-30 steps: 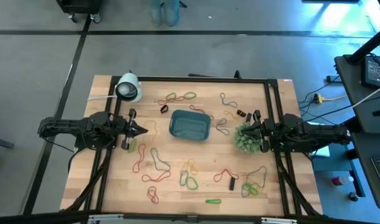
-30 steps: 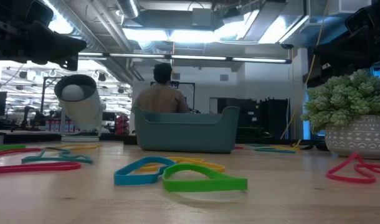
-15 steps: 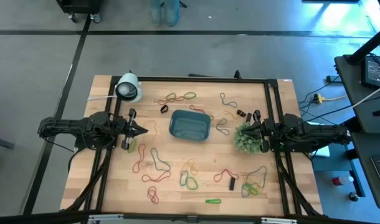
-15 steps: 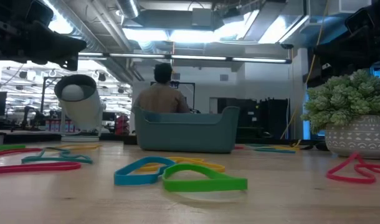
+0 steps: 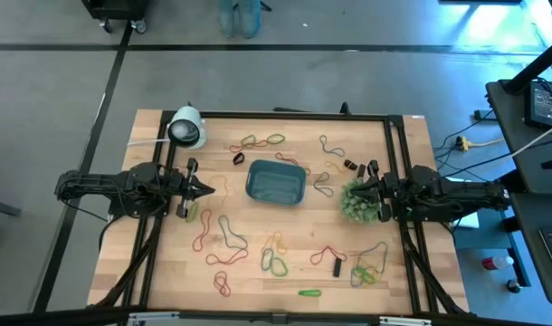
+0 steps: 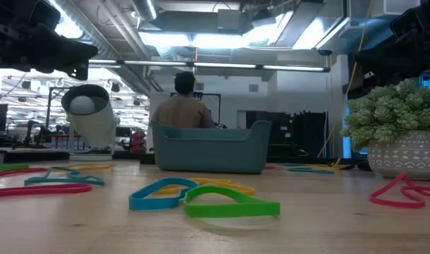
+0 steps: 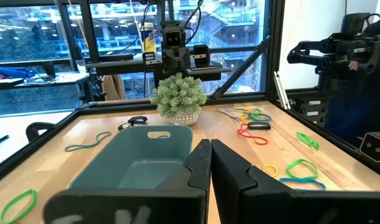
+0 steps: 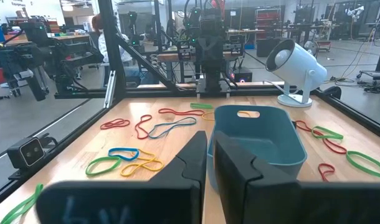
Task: Pick and place rubber bands into bin
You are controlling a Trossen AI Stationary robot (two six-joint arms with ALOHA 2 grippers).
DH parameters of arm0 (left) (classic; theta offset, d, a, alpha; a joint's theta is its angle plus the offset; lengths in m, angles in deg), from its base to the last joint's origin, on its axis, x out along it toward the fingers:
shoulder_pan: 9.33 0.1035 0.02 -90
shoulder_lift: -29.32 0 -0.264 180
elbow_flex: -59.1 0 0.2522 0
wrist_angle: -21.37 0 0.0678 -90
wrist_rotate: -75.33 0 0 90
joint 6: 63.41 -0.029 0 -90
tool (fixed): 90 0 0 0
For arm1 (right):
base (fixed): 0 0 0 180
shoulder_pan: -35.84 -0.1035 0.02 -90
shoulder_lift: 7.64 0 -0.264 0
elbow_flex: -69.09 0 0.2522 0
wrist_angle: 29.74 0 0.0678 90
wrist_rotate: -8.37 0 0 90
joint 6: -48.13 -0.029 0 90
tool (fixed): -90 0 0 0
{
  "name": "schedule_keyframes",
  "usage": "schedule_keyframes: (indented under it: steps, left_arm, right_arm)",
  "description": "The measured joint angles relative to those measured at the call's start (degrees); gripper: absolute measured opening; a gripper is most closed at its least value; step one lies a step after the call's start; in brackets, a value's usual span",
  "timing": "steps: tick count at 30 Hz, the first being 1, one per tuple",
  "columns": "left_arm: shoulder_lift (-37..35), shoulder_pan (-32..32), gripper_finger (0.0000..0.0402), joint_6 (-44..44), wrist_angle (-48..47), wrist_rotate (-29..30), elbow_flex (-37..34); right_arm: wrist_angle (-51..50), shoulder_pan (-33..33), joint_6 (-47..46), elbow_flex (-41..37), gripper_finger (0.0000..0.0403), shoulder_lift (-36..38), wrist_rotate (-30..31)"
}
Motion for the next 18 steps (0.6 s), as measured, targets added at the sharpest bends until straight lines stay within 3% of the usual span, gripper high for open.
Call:
schedule_keyframes:
  steps: [18]
  left_arm:
    - [0.0, 0.0, 0.0006, 0.0, 0.0, 0.0, 0.0]
  right_arm:
    - [0.7, 0.0, 0.0, 0.0, 0.0033, 0.0, 1.4]
